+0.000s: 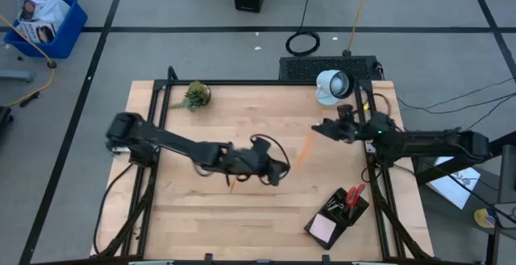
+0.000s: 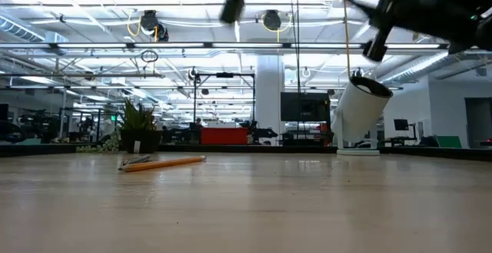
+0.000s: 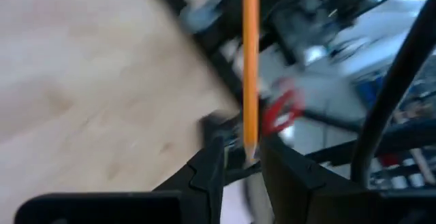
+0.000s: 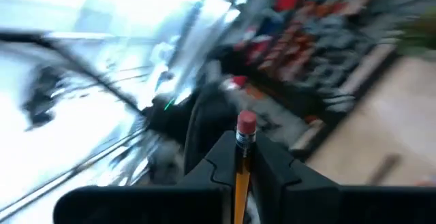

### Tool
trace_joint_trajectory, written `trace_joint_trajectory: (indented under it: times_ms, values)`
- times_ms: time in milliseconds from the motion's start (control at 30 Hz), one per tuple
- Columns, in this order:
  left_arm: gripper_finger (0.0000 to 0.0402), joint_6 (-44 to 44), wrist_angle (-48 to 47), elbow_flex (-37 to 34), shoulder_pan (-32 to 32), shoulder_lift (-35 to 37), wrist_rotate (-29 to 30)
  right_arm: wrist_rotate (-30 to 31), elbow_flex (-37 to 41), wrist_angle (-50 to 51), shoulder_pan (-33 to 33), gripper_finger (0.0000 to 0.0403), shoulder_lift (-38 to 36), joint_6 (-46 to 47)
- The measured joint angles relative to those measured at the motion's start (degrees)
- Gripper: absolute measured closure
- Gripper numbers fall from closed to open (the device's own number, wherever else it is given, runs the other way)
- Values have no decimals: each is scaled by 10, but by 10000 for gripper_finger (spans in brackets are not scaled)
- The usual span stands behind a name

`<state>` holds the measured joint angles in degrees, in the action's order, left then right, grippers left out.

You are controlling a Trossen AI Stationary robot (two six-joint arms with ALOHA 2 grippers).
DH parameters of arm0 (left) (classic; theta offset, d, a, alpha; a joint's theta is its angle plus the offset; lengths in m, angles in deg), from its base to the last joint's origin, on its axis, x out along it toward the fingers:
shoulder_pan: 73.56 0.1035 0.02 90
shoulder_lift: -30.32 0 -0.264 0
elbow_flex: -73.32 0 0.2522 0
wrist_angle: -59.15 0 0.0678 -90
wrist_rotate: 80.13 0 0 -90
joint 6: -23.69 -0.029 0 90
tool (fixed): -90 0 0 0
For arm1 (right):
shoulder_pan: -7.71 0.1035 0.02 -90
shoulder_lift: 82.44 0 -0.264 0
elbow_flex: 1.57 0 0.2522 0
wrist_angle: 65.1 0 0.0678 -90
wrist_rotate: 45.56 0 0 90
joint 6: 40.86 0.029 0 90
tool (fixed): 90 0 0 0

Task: Pick and place office supplies into organizer
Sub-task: Put the light orange pencil into the desk organizer

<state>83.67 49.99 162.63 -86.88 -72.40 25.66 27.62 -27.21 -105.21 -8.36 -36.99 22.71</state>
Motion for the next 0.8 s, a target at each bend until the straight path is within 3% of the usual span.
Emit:
trace_joint_trajectory:
  times_ms: [200, 333, 600, 800]
  values:
    - [304, -72, 15, 0, -16, 116, 42, -49, -7, 23, 11, 389, -140, -7]
    - [304, -109, 10, 0, -38, 182, 134, -98, -54, 79, 22, 389, -216, -14]
    - [304, -138, 0, 0, -79, 227, 359, -208, -249, 414, 35, 389, -287, -183]
    - [304, -114, -3, 0, -86, 222, 399, -224, -401, 653, 35, 389, -311, -285]
